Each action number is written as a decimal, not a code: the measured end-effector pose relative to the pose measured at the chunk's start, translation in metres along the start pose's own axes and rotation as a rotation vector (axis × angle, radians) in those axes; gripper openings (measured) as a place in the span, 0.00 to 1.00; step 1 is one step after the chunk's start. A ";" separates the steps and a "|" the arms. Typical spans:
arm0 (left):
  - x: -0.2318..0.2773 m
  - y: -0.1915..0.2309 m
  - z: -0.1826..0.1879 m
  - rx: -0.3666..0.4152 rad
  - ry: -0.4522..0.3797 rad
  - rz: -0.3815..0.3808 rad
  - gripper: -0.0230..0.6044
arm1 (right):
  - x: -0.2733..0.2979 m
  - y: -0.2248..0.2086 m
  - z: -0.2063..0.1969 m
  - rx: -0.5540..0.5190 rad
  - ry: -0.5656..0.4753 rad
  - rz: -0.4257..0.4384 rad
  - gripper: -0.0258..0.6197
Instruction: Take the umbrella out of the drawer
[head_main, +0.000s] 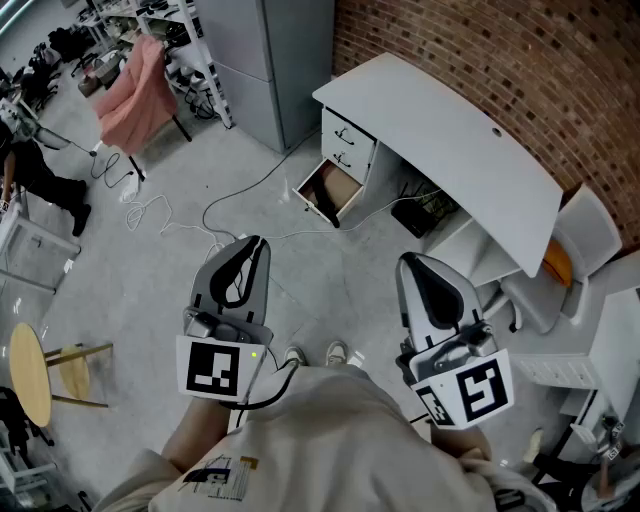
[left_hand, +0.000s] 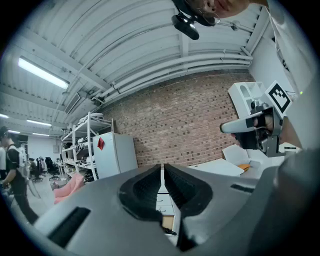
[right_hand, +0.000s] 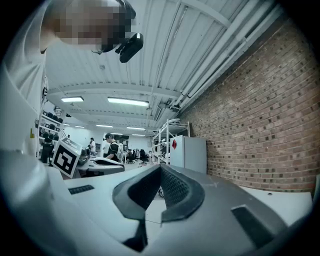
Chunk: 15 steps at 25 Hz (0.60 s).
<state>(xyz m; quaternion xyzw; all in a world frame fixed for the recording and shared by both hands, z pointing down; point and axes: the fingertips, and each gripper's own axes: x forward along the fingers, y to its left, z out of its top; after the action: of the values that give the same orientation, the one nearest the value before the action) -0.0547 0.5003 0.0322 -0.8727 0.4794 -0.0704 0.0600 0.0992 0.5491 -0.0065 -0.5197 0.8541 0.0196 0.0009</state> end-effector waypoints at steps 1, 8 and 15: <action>0.001 -0.001 0.000 0.000 0.000 0.000 0.08 | 0.000 -0.002 -0.001 0.008 -0.003 -0.004 0.05; 0.010 -0.007 -0.001 0.005 -0.001 -0.004 0.08 | 0.000 -0.015 -0.005 0.028 -0.006 -0.019 0.05; 0.022 -0.016 -0.002 0.011 0.004 0.007 0.08 | 0.001 -0.029 -0.012 0.033 0.001 0.005 0.05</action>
<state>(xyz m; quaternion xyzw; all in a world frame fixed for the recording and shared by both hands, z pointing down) -0.0301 0.4900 0.0381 -0.8705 0.4823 -0.0746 0.0638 0.1244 0.5344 0.0042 -0.5175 0.8556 0.0053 0.0091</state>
